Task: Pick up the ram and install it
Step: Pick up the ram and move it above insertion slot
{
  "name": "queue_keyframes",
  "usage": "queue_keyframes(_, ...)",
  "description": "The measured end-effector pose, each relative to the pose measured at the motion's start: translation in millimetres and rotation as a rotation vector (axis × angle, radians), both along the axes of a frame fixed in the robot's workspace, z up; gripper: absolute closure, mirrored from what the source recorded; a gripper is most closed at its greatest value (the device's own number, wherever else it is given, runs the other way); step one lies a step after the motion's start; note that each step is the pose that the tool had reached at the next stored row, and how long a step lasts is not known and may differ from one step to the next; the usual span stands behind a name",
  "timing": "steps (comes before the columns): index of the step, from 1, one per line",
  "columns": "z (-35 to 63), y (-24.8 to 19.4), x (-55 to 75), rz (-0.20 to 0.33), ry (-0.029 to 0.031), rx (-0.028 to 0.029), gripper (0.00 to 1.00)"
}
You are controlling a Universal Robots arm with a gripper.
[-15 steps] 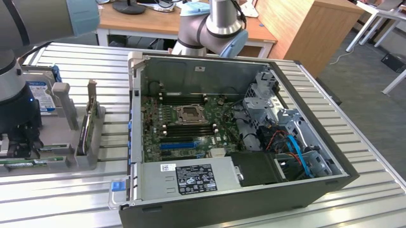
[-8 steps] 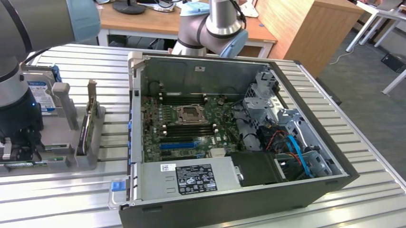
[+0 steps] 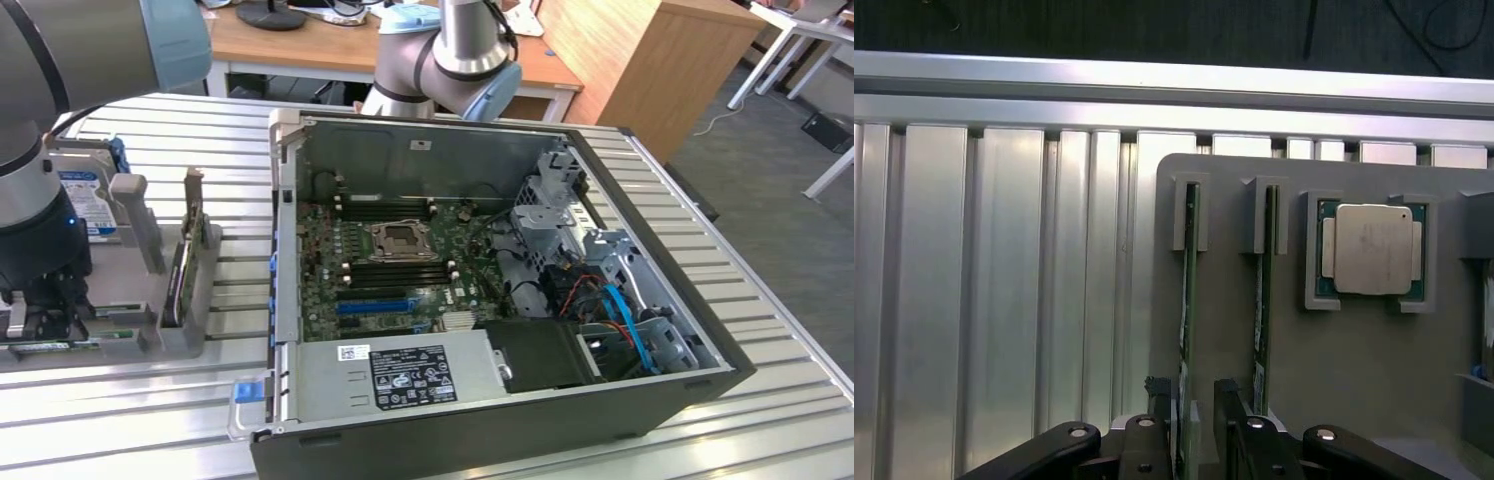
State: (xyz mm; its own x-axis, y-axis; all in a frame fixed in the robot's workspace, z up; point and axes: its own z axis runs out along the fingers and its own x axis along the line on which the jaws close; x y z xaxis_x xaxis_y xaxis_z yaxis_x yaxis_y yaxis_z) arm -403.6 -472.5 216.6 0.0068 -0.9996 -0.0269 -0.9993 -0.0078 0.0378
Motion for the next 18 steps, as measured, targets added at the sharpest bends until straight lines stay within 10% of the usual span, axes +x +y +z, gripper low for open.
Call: queue_keyframes(18, -12.3, 0.3, -0.5, 0.0, -0.0001, -0.0005, 0.69)
